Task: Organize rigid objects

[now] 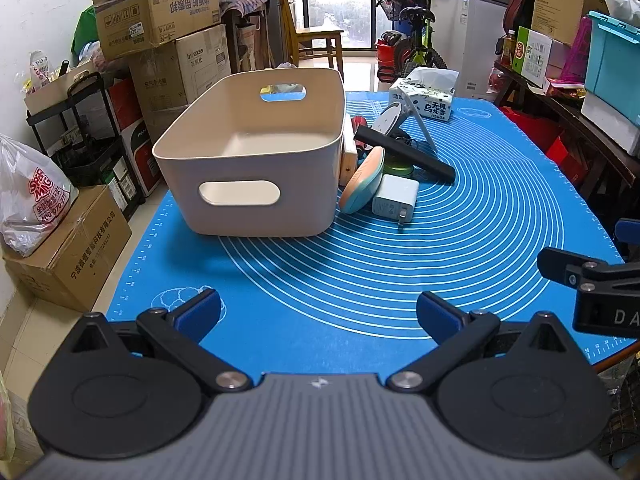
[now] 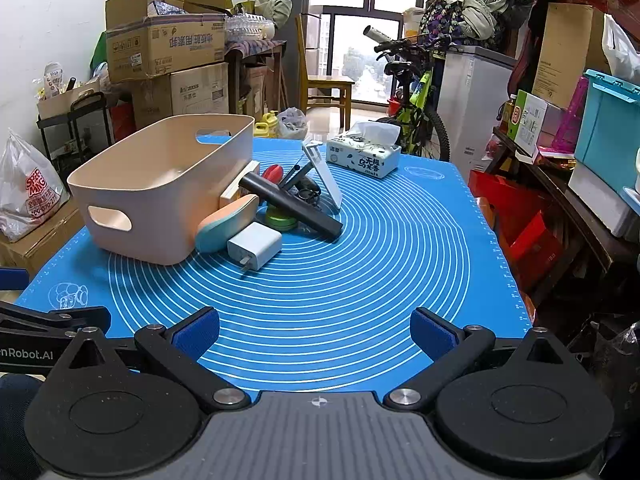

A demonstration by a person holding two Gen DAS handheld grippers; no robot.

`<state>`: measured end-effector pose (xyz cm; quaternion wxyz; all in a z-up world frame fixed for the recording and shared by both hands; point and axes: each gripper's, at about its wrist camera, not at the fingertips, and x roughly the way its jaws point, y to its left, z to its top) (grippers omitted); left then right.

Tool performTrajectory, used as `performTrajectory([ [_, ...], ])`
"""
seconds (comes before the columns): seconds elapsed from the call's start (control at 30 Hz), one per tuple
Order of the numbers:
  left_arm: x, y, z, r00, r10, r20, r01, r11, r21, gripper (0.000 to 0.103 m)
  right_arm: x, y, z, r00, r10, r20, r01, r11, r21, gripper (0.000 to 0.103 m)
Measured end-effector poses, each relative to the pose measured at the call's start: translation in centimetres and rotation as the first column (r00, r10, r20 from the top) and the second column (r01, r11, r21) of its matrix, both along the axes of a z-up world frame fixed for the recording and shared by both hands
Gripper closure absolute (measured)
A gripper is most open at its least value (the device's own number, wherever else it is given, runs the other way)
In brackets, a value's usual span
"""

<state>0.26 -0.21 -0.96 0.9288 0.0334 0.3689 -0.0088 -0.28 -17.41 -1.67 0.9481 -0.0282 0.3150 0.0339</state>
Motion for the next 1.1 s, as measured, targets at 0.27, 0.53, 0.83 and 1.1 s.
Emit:
performTrajectory([
  [0.27,0.01,-0.01,0.01,1.000,0.001,-0.001,-0.001,1.000,0.000,0.000,0.00,0.00,-0.02,1.000,0.001,0.000,-0.001,1.000,-0.001,0.002],
  [0.53,0.02,0.00,0.00,1.000,0.000,-0.001,0.000,1.000,0.001,0.000,0.00,0.01,-0.02,1.000,0.001,0.000,-0.001,1.000,0.000,0.002],
  [0.83,0.04,0.00,0.03,1.000,0.000,-0.001,0.000,1.000,0.001,0.000,0.03,0.09,0.00,1.000,0.004,0.001,-0.004,1.000,0.000,0.002],
  [1.1,0.13,0.25,0.33,1.000,0.002,0.005,-0.002,1.000,0.003,0.000,0.08,0.18,0.04,1.000,0.005,0.004,-0.005,1.000,0.001,0.002],
])
